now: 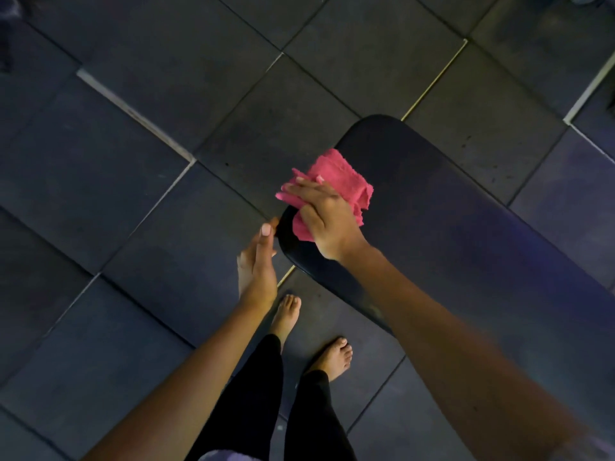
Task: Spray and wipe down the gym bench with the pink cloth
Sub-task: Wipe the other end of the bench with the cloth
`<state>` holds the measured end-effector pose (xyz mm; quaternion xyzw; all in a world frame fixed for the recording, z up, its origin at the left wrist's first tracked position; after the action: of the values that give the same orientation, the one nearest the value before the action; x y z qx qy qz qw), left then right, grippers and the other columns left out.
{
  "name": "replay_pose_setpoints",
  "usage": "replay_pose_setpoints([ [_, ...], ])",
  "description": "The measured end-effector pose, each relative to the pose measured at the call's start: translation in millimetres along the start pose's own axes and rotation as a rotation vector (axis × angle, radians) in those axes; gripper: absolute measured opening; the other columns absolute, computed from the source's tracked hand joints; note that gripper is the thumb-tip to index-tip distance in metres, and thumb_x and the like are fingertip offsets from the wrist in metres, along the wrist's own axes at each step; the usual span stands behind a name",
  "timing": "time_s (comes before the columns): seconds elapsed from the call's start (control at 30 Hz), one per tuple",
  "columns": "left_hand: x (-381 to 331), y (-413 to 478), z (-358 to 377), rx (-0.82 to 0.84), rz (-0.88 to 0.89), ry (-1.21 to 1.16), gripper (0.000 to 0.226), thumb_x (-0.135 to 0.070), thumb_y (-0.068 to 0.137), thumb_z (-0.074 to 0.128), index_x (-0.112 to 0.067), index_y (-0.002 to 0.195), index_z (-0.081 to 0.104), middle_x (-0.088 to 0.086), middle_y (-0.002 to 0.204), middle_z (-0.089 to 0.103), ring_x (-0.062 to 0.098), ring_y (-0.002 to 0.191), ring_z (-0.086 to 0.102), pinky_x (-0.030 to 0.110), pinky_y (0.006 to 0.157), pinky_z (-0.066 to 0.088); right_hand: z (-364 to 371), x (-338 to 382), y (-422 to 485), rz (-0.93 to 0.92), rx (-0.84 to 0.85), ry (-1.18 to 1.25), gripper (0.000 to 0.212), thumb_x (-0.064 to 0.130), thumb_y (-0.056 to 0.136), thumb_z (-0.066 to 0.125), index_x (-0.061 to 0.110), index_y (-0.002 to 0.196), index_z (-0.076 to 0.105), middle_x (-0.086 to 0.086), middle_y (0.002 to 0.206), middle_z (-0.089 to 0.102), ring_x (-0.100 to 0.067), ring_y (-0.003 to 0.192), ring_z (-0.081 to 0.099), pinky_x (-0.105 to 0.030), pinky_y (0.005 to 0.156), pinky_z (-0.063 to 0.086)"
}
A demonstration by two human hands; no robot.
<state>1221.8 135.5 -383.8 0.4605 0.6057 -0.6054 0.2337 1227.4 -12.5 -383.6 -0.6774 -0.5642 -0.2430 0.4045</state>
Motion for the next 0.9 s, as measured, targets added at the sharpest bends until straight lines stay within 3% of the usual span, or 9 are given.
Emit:
replay_pose_setpoints([
  [0.1, 4, -2, 3, -0.033, -0.011, 0.003, 0.07, -0.07, 0.086, 0.029, -0.023, 0.124, 0.064, -0.01, 0.118, 0.067, 0.005, 0.114, 0.06, 0.043, 0.099, 0.048, 5, 3, -16, -0.06, 0.014, 0.012, 0.056, 0.023, 0.088, 0.026, 0.008, 0.128, 0.063, -0.008, 0.137, 0.059, -0.02, 0.138, 0.043, -0.027, 0.12, 0.014],
  [0.2, 11, -3, 2, -0.102, -0.073, 0.072, 0.089, -0.087, 0.077, 0.022, -0.023, 0.118, 0.068, -0.004, 0.111, 0.07, 0.013, 0.109, 0.062, 0.048, 0.1, 0.046, 7, 2, -42, -0.097, 0.059, 0.026, 0.049, 0.014, 0.091, 0.032, 0.005, 0.129, 0.062, -0.009, 0.135, 0.06, -0.019, 0.135, 0.046, -0.027, 0.12, 0.019],
  [0.4, 15, -5, 5, -0.035, 0.006, 0.154, 0.088, -0.081, 0.081, 0.019, -0.022, 0.136, 0.053, -0.002, 0.139, 0.055, 0.008, 0.13, 0.047, 0.036, 0.111, 0.037, 18, -10, -114, -0.066, 0.043, 0.149, 0.045, 0.008, 0.09, 0.035, 0.013, 0.116, 0.072, 0.005, 0.128, 0.065, -0.005, 0.125, 0.055, -0.029, 0.116, 0.031],
  [0.47, 16, -10, 6, -0.013, 0.125, 0.245, 0.074, -0.067, 0.09, 0.021, -0.021, 0.14, 0.047, -0.003, 0.147, 0.046, 0.005, 0.138, 0.036, 0.034, 0.114, 0.031, 15, -10, -134, 0.023, -0.037, 0.287, 0.045, 0.009, 0.085, 0.036, 0.014, 0.107, 0.075, 0.008, 0.121, 0.068, 0.0, 0.115, 0.06, -0.025, 0.105, 0.041],
  [0.57, 16, -20, 17, 0.092, 0.405, 0.461, 0.059, -0.047, 0.1, 0.024, -0.013, 0.145, 0.04, -0.001, 0.156, 0.031, 0.008, 0.147, 0.017, 0.047, 0.118, 0.021, -5, -7, -153, 0.332, -0.249, 0.587, 0.042, 0.002, 0.07, 0.039, 0.021, 0.082, 0.076, 0.017, 0.08, 0.075, 0.006, 0.076, 0.064, -0.014, 0.069, 0.047],
  [0.7, 16, -35, 40, 0.239, 0.696, 0.765, 0.061, -0.046, 0.102, 0.018, -0.008, 0.146, 0.036, 0.008, 0.158, 0.027, 0.021, 0.148, 0.015, 0.056, 0.118, 0.011, -60, -3, -174, 0.486, -0.641, 0.685, 0.046, 0.004, 0.063, 0.04, 0.033, 0.061, 0.075, 0.019, 0.062, 0.069, 0.006, 0.061, 0.058, -0.011, 0.057, 0.043],
  [0.8, 22, -46, 55, 0.338, 0.789, 0.873, 0.062, -0.047, 0.102, 0.018, -0.007, 0.147, 0.035, 0.009, 0.158, 0.026, 0.022, 0.148, 0.015, 0.056, 0.119, 0.009, -100, 8, -194, 0.411, -0.885, 0.566, 0.064, -0.009, 0.071, 0.04, 0.043, 0.067, 0.075, 0.028, 0.064, 0.067, 0.011, 0.065, 0.058, -0.006, 0.061, 0.042],
  [0.87, 26, -51, 62, 0.365, 0.804, 0.949, 0.061, -0.047, 0.102, 0.019, -0.008, 0.148, 0.032, 0.008, 0.159, 0.023, 0.022, 0.149, 0.012, 0.055, 0.119, 0.007, -110, 16, -199, 0.308, -0.888, 0.435, 0.061, -0.011, 0.074, 0.039, 0.031, 0.099, 0.075, 0.031, 0.083, 0.069, 0.014, 0.081, 0.06, -0.008, 0.072, 0.045],
  [0.9, 27, -53, 65, 0.371, 0.797, 0.977, 0.061, -0.047, 0.102, 0.019, -0.01, 0.149, 0.03, 0.008, 0.159, 0.021, 0.021, 0.149, 0.01, 0.054, 0.119, 0.006, -108, 16, -197, 0.292, -0.822, 0.353, 0.058, -0.005, 0.077, 0.04, 0.025, 0.118, 0.068, 0.027, 0.105, 0.069, 0.009, 0.101, 0.059, -0.017, 0.087, 0.048],
])
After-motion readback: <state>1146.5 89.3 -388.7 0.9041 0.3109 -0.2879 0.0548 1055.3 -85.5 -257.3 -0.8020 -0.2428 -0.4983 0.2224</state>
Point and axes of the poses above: each hand's wrist, its own y-axis towards the middle knuckle, its own z-axis out of the palm, x = y × z, the point moved 2 cm from there along y, towards the middle knuckle
